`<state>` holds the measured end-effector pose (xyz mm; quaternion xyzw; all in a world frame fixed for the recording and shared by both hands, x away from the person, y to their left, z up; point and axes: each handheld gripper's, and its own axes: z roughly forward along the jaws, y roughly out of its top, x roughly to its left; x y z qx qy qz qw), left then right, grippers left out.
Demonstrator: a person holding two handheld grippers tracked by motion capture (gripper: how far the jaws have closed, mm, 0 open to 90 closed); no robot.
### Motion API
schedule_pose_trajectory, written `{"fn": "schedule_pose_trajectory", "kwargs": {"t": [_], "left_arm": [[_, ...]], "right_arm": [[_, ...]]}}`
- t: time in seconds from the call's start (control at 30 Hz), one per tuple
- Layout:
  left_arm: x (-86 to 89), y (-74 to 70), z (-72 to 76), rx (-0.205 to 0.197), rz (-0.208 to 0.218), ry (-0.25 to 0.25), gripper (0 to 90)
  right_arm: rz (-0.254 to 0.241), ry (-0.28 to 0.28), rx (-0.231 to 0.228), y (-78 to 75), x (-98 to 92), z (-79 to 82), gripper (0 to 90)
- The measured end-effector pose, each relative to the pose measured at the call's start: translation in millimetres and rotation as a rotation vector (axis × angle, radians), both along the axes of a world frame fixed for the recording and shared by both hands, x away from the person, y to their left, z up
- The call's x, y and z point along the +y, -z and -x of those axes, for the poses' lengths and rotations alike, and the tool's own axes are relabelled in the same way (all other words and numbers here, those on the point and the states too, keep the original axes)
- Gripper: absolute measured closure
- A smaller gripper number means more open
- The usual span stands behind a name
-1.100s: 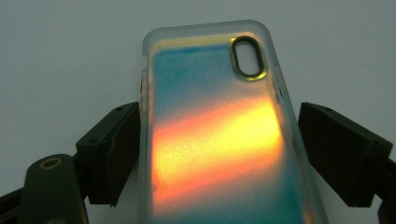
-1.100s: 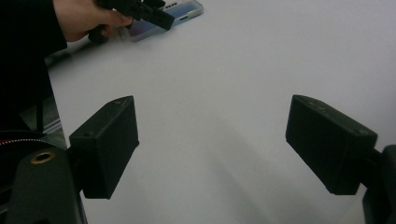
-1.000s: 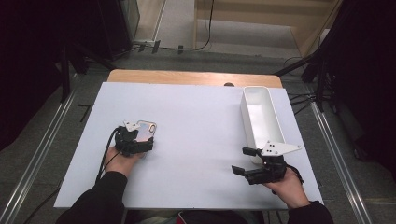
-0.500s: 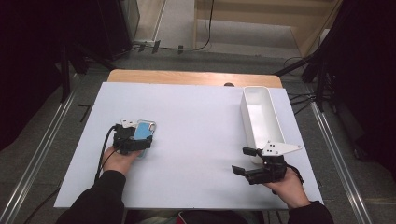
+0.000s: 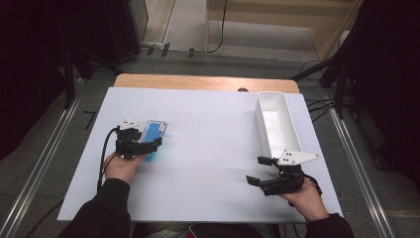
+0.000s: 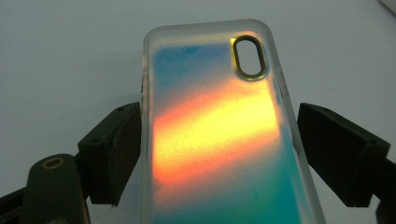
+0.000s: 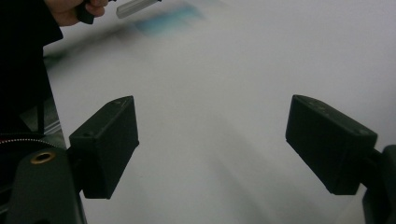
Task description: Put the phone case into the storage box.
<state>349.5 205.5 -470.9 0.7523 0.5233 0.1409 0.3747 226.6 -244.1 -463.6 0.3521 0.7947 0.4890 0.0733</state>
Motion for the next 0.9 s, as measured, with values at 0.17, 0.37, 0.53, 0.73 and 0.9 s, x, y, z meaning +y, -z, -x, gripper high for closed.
{"fn": "schedule_pose_trajectory", "kwargs": {"t": [0.17,0.37,0.53,0.73,0.9], "left_arm": [[-0.7,-2.3,-2.9,0.017,0.029,0.032,15.9],[-6.3,-4.6,-5.6,0.036,0.09,0.053,15.9],[-13.3,-10.9,-4.3,0.034,0.128,0.086,15.9],[-26.8,-16.8,-1.6,0.026,0.156,0.13,15.9],[-35.3,-17.3,0.4,0.025,0.167,0.155,15.9]], "right_arm": [[-0.001,0.0,0.001,0.7,0.7,-0.4,15.8],[-0.012,0.0,0.003,1.8,1.2,-2.1,15.8],[-0.016,0.014,-0.004,1.4,-3.1,-3.1,15.8],[-0.022,0.036,0.004,1.9,-5.7,-0.5,15.8],[-0.025,0.049,-0.002,0.6,-4.7,0.5,15.8]]}}
